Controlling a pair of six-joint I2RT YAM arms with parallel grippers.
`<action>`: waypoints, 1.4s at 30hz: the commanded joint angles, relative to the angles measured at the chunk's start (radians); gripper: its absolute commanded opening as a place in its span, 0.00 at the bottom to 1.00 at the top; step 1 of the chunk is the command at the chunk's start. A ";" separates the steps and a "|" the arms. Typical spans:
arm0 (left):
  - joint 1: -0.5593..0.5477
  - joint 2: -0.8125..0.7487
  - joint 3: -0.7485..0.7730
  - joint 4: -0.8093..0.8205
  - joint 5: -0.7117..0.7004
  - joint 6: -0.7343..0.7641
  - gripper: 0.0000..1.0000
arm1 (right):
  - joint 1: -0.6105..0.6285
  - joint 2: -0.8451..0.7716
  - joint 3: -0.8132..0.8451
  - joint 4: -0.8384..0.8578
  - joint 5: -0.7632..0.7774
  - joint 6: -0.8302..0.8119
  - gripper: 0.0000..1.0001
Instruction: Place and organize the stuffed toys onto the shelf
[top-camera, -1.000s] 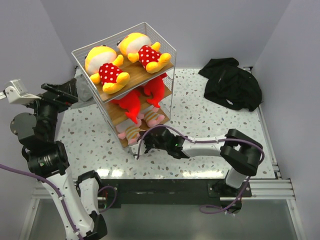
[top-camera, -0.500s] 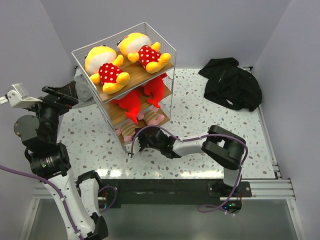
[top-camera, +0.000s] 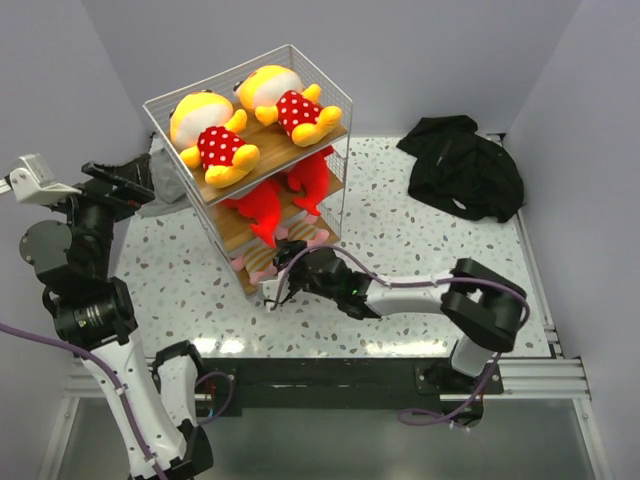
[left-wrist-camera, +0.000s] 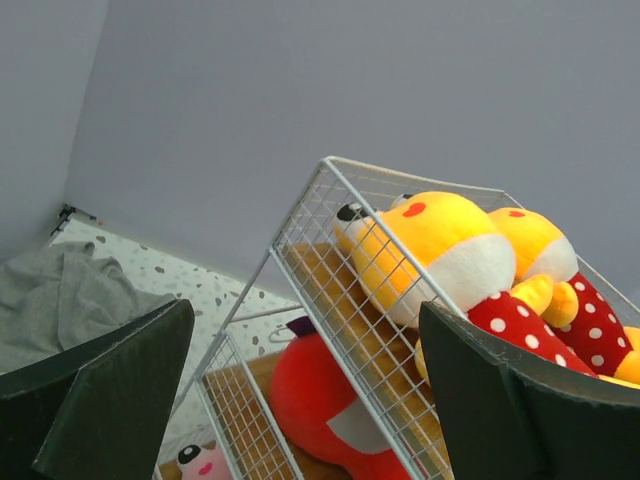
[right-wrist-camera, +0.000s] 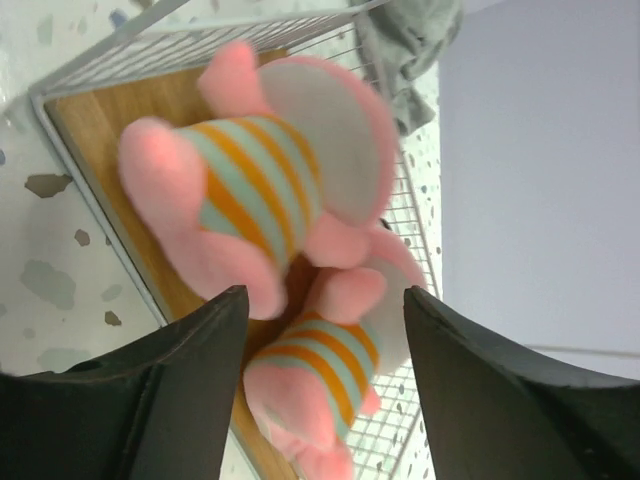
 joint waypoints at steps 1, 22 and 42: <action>0.003 0.054 0.140 0.065 0.080 0.097 0.99 | 0.000 -0.199 -0.014 -0.083 -0.044 0.231 0.68; -0.253 0.741 0.938 -0.077 0.284 0.194 0.93 | 0.000 -0.675 -0.024 -0.511 0.097 1.142 0.63; -0.641 0.479 0.679 -0.079 0.312 0.337 0.89 | 0.000 -0.936 -0.008 -0.804 0.292 1.392 0.62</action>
